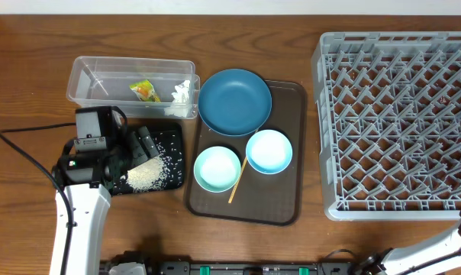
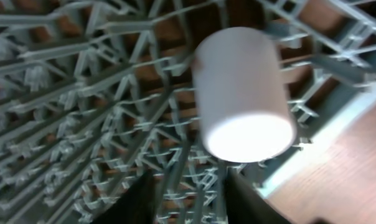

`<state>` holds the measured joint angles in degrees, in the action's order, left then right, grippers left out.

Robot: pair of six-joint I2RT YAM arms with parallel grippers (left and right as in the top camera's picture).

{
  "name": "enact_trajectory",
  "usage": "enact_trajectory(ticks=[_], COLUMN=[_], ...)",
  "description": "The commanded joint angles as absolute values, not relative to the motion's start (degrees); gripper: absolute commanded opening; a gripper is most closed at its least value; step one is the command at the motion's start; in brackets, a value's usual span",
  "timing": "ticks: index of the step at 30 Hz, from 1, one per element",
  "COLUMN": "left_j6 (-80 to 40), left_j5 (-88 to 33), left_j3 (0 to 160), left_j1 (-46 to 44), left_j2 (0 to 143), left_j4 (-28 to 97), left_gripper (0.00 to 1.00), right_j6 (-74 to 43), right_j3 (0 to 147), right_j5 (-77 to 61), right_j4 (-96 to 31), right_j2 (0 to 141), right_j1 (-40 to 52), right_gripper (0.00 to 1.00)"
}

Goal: Sort waste into correct bins and load items into the dishwasher rack

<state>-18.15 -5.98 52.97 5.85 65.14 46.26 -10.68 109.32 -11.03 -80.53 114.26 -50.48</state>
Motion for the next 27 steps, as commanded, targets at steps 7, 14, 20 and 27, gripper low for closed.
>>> enact_trajectory(ticks=[7,14,20,27], left_j6=[-18.2,-18.2,-18.2,-18.2], left_j5=[-5.3,-5.3,-5.3,-5.3], left_j3=[53.5,53.5,53.5,53.5], left_j1=[6.1,6.1,6.1,6.1], left_j2=[65.3,65.3,65.3,65.3], left_j4=[46.5,46.5,46.5,46.5], left_gripper=[0.97,0.98,0.98,0.97], right_j6=[-2.3,2.0,2.4,2.4], right_j3=[109.8,109.7,109.7,109.7], right_j5=[-25.5,-26.0,-27.4,-24.9], right_j4=[-80.6,-80.6,-80.4,-79.0], right_j2=[103.1,93.9,93.4,98.4], right_j1=[-43.2,-26.9,-9.2,5.8], right_gripper=[0.23,0.26,0.78,0.99])
